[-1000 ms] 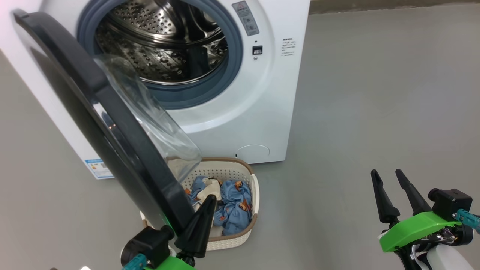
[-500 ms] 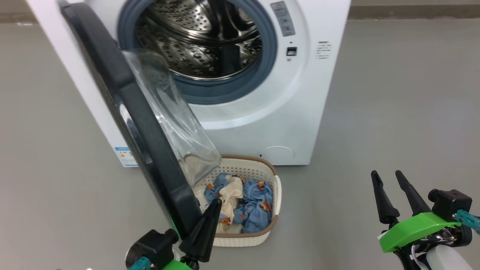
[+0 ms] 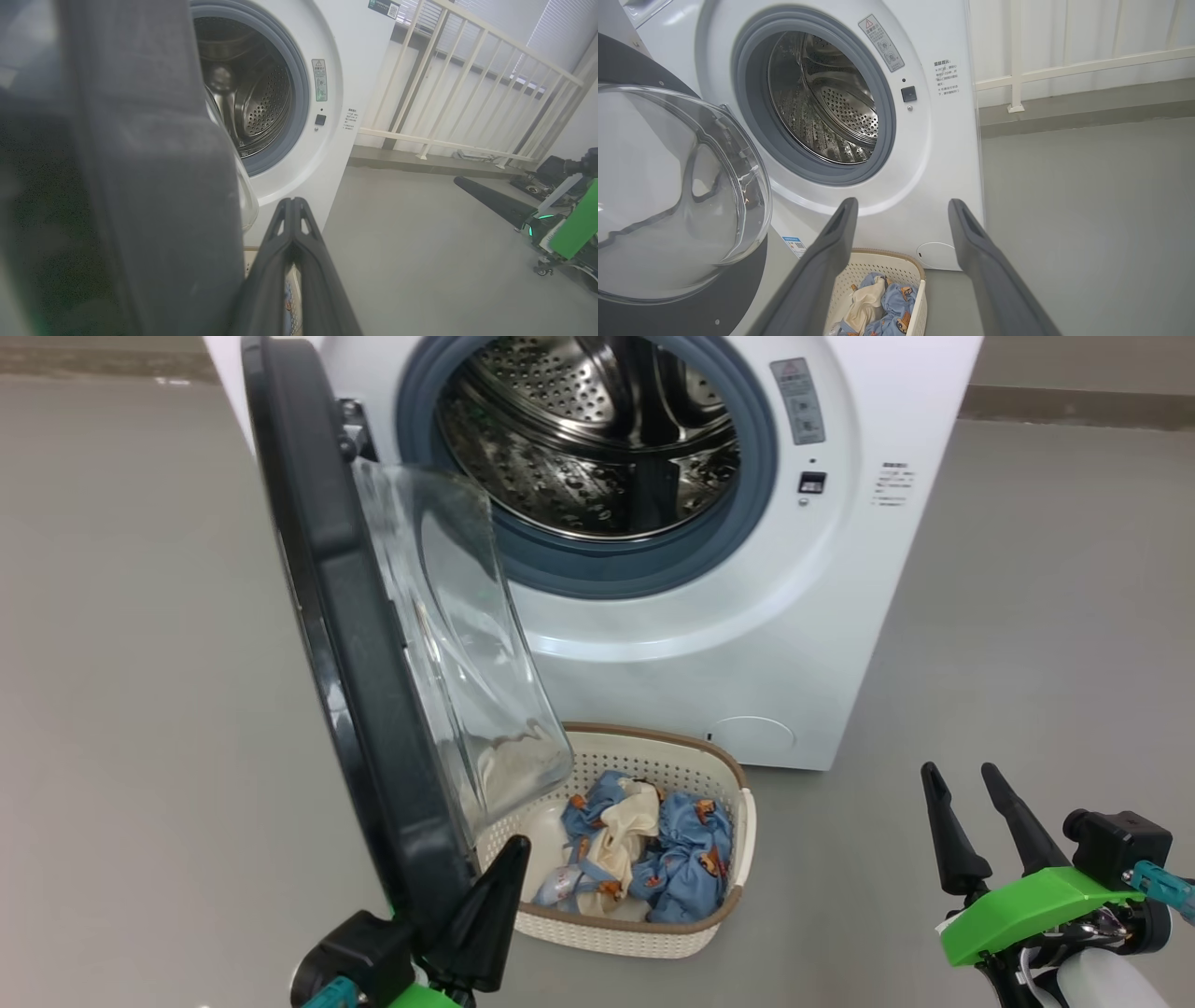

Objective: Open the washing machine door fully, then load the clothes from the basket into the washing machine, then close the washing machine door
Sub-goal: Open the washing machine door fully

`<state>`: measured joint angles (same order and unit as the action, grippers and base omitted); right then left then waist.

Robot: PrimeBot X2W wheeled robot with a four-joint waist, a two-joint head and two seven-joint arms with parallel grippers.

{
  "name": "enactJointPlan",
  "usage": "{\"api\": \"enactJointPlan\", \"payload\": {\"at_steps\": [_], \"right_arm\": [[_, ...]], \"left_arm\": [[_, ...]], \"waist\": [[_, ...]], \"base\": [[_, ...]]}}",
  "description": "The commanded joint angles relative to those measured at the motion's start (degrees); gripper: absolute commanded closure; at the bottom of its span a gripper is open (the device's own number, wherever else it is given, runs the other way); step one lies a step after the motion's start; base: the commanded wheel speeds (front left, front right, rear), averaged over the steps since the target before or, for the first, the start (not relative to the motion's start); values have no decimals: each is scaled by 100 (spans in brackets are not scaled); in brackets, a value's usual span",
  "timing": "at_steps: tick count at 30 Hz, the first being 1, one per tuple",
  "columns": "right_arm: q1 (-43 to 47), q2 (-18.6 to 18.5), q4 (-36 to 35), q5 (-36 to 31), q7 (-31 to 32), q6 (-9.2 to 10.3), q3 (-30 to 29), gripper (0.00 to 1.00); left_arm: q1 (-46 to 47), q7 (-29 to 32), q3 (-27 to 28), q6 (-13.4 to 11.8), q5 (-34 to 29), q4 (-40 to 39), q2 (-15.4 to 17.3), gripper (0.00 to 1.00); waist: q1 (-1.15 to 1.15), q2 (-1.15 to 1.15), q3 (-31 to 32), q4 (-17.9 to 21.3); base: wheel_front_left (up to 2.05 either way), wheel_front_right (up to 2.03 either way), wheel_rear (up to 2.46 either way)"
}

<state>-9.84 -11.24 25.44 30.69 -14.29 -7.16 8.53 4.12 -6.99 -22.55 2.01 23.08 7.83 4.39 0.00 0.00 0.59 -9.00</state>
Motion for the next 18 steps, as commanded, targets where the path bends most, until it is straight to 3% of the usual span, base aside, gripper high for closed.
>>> {"api": "enactJointPlan", "payload": {"at_steps": [1,18], "right_arm": [[-51,-49,-109,10,-71,-33,71,0],[-8,-19,-128,8,-71,-33,23,0]], "left_arm": [[116,2,385,-155,74,-147,153,100],[28,130,514,-359,151,-287,303,100]], "waist": [[0,0,14,-131],[0,0,-16,-773]], "base": [[0,0,0],[0,0,0]]}}
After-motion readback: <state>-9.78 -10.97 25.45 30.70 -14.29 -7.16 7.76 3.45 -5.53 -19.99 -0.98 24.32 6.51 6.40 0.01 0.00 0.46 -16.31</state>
